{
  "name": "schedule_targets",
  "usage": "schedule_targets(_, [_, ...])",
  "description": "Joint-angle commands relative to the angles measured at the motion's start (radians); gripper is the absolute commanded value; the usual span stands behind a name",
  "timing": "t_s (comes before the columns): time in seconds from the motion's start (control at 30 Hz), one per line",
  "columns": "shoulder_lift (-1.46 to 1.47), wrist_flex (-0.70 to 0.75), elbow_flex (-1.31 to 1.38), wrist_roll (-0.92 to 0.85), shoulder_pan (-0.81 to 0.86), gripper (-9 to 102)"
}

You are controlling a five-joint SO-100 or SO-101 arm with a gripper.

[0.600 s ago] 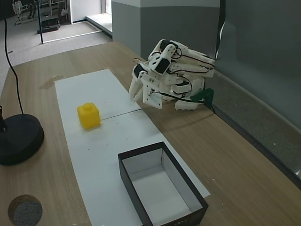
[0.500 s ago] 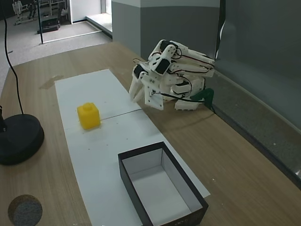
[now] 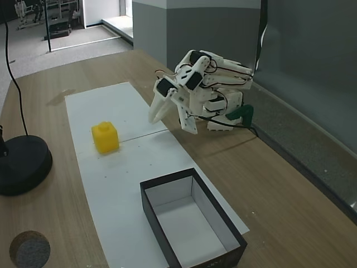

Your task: Grab a yellow square and put it in the box.

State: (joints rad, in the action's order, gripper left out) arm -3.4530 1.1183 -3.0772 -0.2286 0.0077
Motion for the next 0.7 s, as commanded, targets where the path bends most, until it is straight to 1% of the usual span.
schedule_targets(0.0, [-0.012, -0.025, 0.031, 0.008, 0.015, 0])
schedule_targets(0.07, [-0.012, -0.032, 0.083, 0.044, 0.034, 1])
schedule_targets(0.1, [0.002, -0.032, 0.132, 0.077, 0.031, 4])
schedule_targets(0.2, [0.051, -0.005, 0.279, 0.107, -0.054, 16])
schedule_targets(0.27, [0.144, -0.011, 0.351, 0.104, -0.091, 17])
schedule_targets(0.37, [0.370, -0.031, 0.506, 0.124, -0.091, 18])
schedule_targets(0.43, [0.558, -0.020, 0.644, 0.156, -0.091, 21])
schedule_targets(0.53, [0.879, 0.051, 0.887, 0.212, -0.097, 24])
schedule_targets(0.67, [1.256, 0.172, 1.209, 0.279, -0.089, 24])
